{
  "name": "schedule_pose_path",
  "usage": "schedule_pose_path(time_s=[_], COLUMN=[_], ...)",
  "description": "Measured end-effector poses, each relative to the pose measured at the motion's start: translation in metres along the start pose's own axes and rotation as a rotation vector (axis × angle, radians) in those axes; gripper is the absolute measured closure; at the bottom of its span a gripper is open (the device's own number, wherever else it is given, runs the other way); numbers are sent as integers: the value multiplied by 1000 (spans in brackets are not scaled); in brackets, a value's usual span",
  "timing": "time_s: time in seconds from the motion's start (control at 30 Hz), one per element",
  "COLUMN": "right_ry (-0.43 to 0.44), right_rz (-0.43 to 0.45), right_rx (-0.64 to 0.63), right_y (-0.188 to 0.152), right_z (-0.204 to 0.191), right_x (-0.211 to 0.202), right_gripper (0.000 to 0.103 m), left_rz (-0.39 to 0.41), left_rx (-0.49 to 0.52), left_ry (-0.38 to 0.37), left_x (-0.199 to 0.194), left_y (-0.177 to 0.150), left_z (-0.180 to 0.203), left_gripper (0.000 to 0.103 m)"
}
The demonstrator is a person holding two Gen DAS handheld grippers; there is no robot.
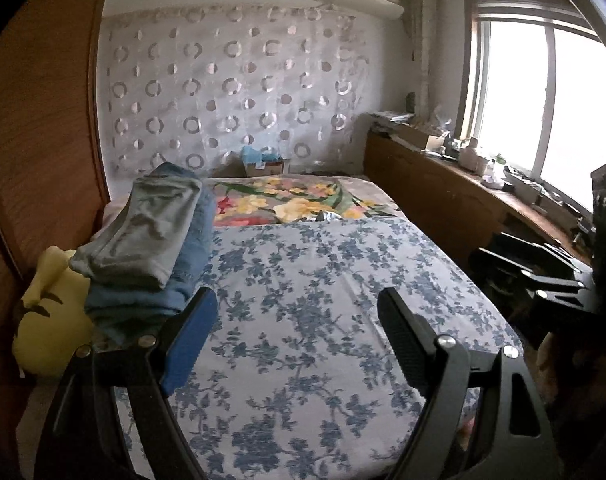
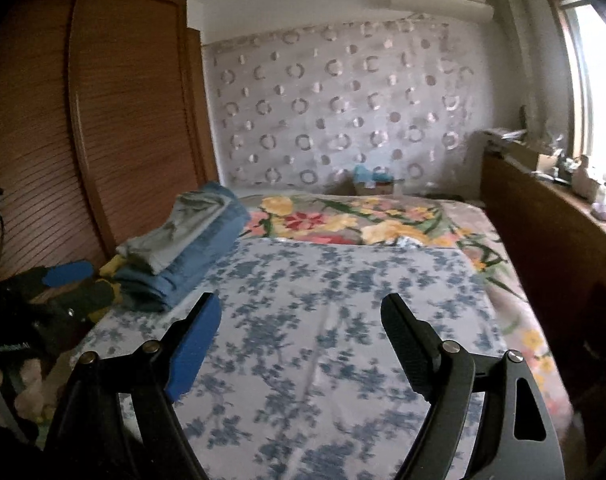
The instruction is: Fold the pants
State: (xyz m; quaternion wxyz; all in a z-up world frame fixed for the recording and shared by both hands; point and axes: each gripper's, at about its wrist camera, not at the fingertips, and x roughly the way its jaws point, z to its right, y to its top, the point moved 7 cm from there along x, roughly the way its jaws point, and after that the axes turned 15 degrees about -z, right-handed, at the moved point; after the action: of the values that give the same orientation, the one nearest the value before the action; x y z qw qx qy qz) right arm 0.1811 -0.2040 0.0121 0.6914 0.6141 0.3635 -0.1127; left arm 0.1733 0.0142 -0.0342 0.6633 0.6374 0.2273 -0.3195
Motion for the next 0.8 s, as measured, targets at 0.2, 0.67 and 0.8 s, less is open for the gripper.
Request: schedule_pose_path(time_s=[0.2,0.67,0.8], right_ry=[-33,-100,-122], right_rz=[39,139,160], right_rx=[37,46,49], right_y=[1,7,-2], right_z=[2,-28,-25], right_x=[-15,-42,-44], right_gripper=[19,19,19], left_rz=[24,140,153], left_rx=[11,1,-6], left_ry=[-3,41,53], left_x=[-14,-80,-86], left_y=[9,28,28], left_z=[17,24,20], left_gripper=[20,20,20])
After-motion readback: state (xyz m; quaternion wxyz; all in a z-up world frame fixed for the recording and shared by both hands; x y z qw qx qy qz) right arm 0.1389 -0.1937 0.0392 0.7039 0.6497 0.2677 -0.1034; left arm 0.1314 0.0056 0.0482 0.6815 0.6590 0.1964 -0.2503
